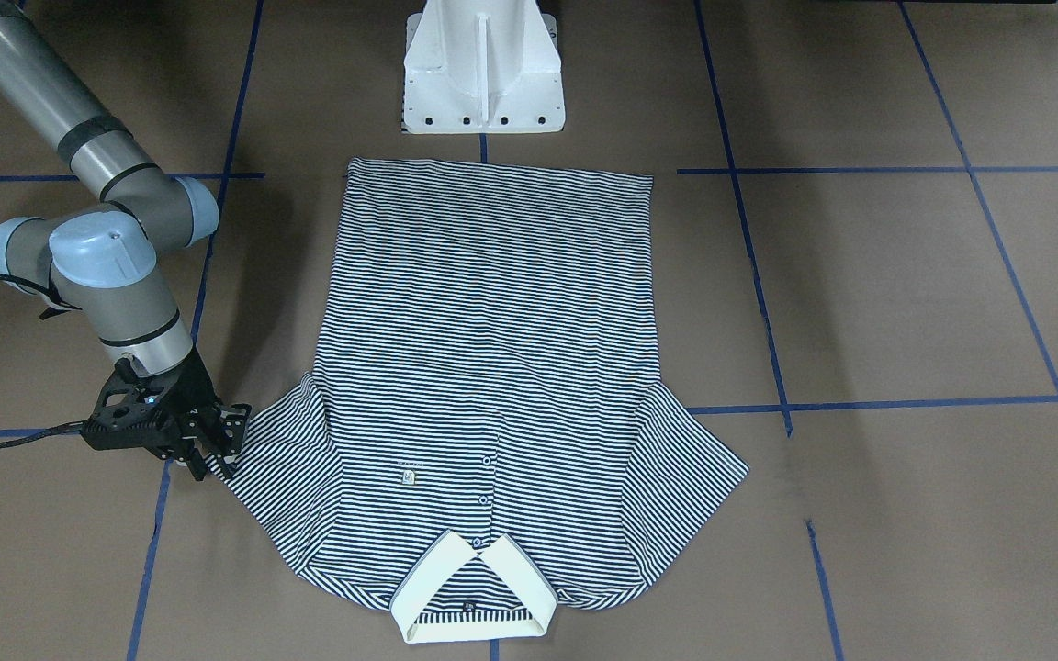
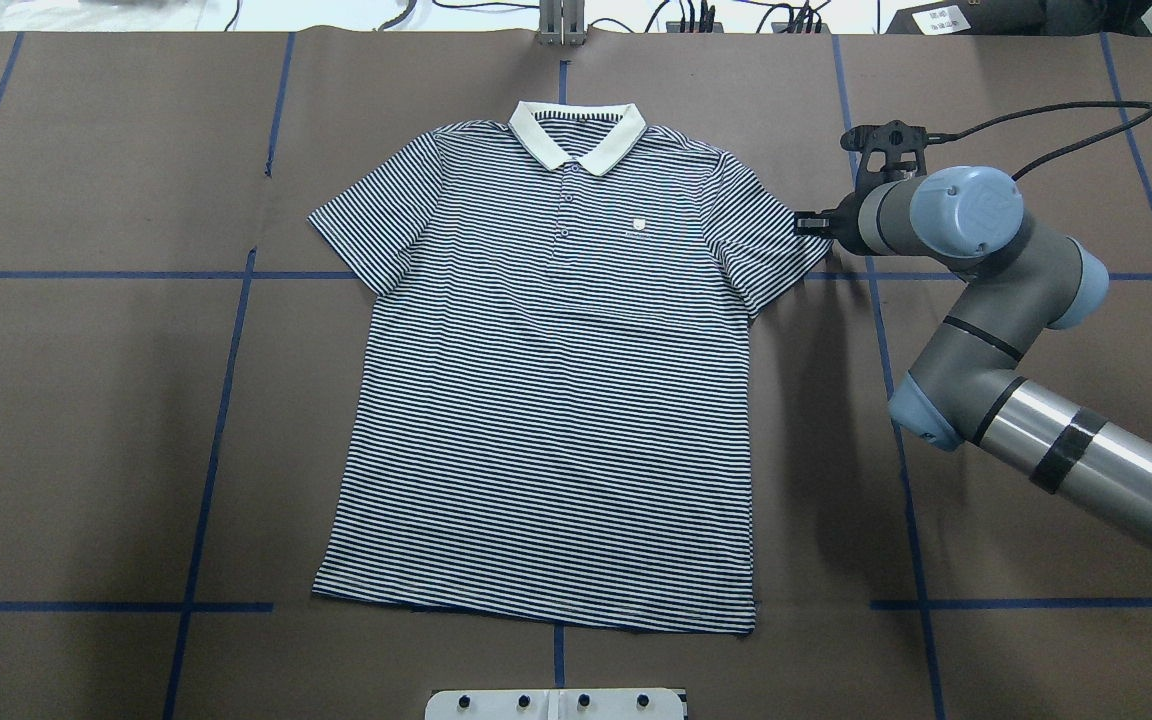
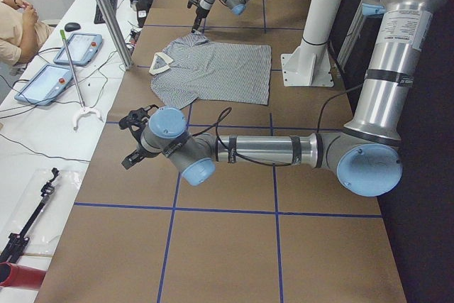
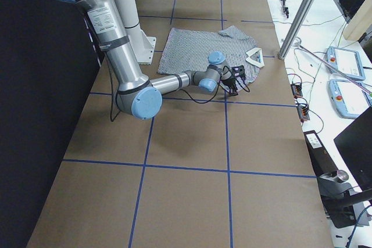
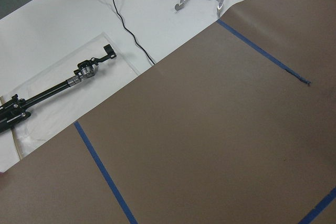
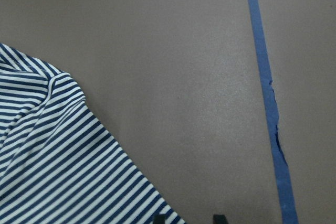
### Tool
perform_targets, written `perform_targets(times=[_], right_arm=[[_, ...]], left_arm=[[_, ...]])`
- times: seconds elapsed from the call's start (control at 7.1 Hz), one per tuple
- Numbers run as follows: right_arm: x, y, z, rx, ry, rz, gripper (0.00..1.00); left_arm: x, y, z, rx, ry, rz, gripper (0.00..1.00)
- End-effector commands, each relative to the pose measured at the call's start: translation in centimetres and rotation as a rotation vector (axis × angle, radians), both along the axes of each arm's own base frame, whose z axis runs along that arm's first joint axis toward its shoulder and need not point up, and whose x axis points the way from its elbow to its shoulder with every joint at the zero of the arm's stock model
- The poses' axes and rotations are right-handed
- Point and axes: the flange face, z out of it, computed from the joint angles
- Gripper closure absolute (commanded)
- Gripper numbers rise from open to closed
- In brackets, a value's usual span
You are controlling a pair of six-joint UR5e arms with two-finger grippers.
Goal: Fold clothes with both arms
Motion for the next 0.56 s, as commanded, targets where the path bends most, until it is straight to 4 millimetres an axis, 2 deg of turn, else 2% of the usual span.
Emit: perform_targets(times=[0.0, 0.42], right_arm=[[0.3, -0.2, -0.1, 0.009, 0.007, -0.005, 0.58], [0.8, 0.1, 1.1, 0.009, 0.028, -0.011, 0.58]], left_arm=[[0.0, 0.0, 0.1, -0.002, 0.0, 0.0, 0.0], [0.0, 0.0, 0.1, -0.001, 0.0, 0.0, 0.0]])
